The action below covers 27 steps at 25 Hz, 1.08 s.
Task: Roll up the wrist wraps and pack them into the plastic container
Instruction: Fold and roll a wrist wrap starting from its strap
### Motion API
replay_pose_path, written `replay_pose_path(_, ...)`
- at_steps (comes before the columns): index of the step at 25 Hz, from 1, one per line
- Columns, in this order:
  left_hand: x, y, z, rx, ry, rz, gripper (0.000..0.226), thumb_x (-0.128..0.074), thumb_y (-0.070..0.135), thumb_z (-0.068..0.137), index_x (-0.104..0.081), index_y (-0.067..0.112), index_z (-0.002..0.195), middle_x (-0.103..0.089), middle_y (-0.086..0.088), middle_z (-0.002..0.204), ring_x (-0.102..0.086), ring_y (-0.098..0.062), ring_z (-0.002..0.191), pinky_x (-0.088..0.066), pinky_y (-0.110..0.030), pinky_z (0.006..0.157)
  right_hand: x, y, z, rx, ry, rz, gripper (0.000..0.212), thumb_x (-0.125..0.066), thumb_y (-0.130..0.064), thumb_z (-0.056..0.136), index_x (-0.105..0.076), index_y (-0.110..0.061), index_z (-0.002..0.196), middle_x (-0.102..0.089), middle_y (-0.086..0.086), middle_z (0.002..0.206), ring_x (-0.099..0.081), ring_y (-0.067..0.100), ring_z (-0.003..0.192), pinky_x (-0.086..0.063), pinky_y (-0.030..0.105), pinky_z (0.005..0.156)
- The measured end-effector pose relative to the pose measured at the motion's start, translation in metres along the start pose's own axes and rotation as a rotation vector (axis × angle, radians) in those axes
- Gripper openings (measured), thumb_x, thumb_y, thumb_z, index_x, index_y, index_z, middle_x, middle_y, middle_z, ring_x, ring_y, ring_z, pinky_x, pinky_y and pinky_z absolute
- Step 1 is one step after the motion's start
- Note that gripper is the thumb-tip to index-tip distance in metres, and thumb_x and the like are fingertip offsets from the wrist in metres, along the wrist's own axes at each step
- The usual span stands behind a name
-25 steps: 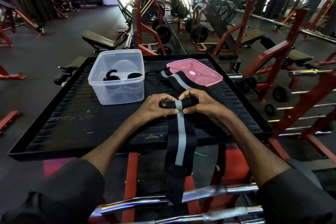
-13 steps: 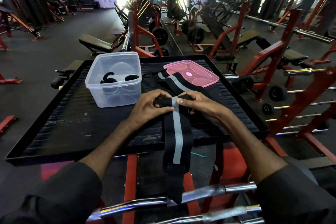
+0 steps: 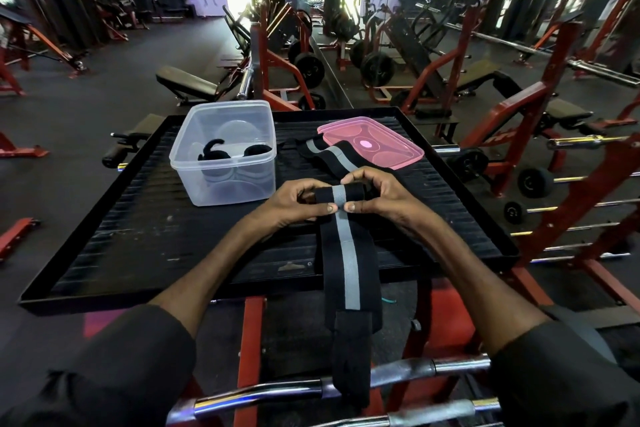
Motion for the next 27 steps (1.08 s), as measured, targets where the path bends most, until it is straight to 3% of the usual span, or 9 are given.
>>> replay_pose_path(3, 0.0, 0.0, 0.004, -0.109, 0.1, 0.106, 0.033, -0.086, 0.016, 0.079, -0.073, 0.017, 0.109, -0.076, 0.007, 0.098, -0.07, -0.006, 0.093, -0.054, -0.023, 0.085, 0.001, -0.01, 0.004, -0.192, -0.015, 0.252, 0.037, -0.076, 0.002, 0.081, -0.071, -0.02, 0.111, -0.072, 0.001, 0.099, -0.067, 0.012, 0.086, -0.053, 0.025, 0.07)
replay_pose_path(5, 0.002, 0.002, 0.004, -0.158, 0.141, 0.191, 0.036, -0.088, 0.023, 0.075, -0.073, 0.023, 0.108, -0.076, 0.007, 0.103, -0.071, -0.006, 0.097, -0.054, -0.023, 0.089, 0.001, -0.014, 0.009, -0.276, 0.029, 0.345, 0.033, -0.076, -0.015, 0.08, -0.071, -0.025, 0.111, -0.075, 0.0, 0.106, -0.068, 0.016, 0.094, -0.049, 0.032, 0.077)
replay_pose_path(8, 0.0, 0.004, 0.001, -0.248, 0.168, 0.298, 0.038, -0.089, 0.021, 0.074, -0.07, 0.026, 0.107, -0.073, 0.011, 0.101, -0.067, 0.004, 0.094, -0.051, -0.013, 0.084, 0.002, -0.01, 0.012, -0.351, 0.075, 0.216, 0.033, -0.076, -0.033, 0.081, -0.069, -0.025, 0.113, -0.072, -0.004, 0.097, -0.065, 0.014, 0.089, -0.046, 0.029, 0.069)
replay_pose_path(12, 0.0, 0.006, -0.003, -0.302, 0.19, 0.282, 0.039, -0.088, 0.014, 0.074, -0.07, 0.016, 0.109, -0.072, 0.009, 0.103, -0.067, 0.005, 0.092, -0.053, -0.012, 0.078, 0.003, -0.001, 0.007, -0.382, -0.101, 0.129, 0.038, -0.07, -0.053, 0.087, -0.069, -0.021, 0.108, -0.063, 0.005, 0.09, -0.057, 0.012, 0.068, -0.044, 0.024, 0.056)
replay_pose_path(14, 0.002, 0.005, -0.001, -0.243, 0.161, 0.228, 0.04, -0.086, 0.012, 0.077, -0.069, 0.018, 0.112, -0.073, 0.009, 0.104, -0.068, 0.003, 0.096, -0.053, -0.015, 0.083, 0.005, -0.002, 0.006, -0.335, -0.062, 0.11, 0.032, -0.072, -0.05, 0.089, -0.068, -0.022, 0.104, -0.062, 0.004, 0.089, -0.055, 0.011, 0.068, -0.045, 0.025, 0.058)
replay_pose_path(19, 0.002, 0.006, -0.004, 0.158, -0.143, -0.151, 0.035, -0.066, 0.026, 0.095, -0.061, 0.024, 0.13, -0.073, 0.007, 0.121, -0.07, -0.008, 0.11, -0.057, -0.025, 0.089, 0.0, 0.001, 0.007, -0.016, 0.082, 0.066, 0.026, -0.079, -0.02, 0.088, -0.069, -0.016, 0.111, -0.065, -0.005, 0.091, -0.057, 0.008, 0.083, -0.047, 0.024, 0.075)
replay_pose_path(22, 0.0, 0.008, -0.006, 0.165, -0.081, -0.225, 0.037, -0.063, 0.028, 0.097, -0.059, 0.018, 0.132, -0.072, 0.003, 0.117, -0.071, -0.007, 0.099, -0.057, -0.026, 0.082, -0.002, 0.001, 0.006, 0.063, 0.062, 0.037, 0.033, -0.082, -0.006, 0.082, -0.066, -0.013, 0.11, -0.065, -0.006, 0.093, -0.059, 0.01, 0.089, -0.049, 0.027, 0.084)
replay_pose_path(25, -0.002, 0.004, -0.006, 0.115, 0.019, -0.115, 0.038, -0.073, 0.027, 0.091, -0.063, 0.023, 0.128, -0.072, 0.001, 0.12, -0.068, -0.007, 0.108, -0.056, -0.026, 0.082, -0.003, 0.0, 0.007, 0.004, 0.047, 0.052, 0.041, -0.083, 0.005, 0.075, -0.066, -0.02, 0.104, -0.064, -0.001, 0.091, -0.055, 0.019, 0.089, -0.05, 0.032, 0.083)
replay_pose_path(27, -0.003, 0.003, -0.003, 0.076, 0.06, -0.122, 0.04, -0.078, 0.021, 0.087, -0.064, 0.022, 0.124, -0.074, 0.003, 0.114, -0.069, -0.005, 0.103, -0.055, -0.023, 0.08, -0.004, -0.003, 0.007, -0.05, 0.052, 0.043, 0.045, -0.082, 0.008, 0.072, -0.067, -0.022, 0.101, -0.061, 0.006, 0.091, -0.053, 0.023, 0.089, -0.05, 0.034, 0.081)
Point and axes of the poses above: each hand's wrist, its own z-axis towards the middle knuckle, its own x-axis out of the back of the hand, y = z × x, the point moved 1 cm from there along z, towards the middle knuckle
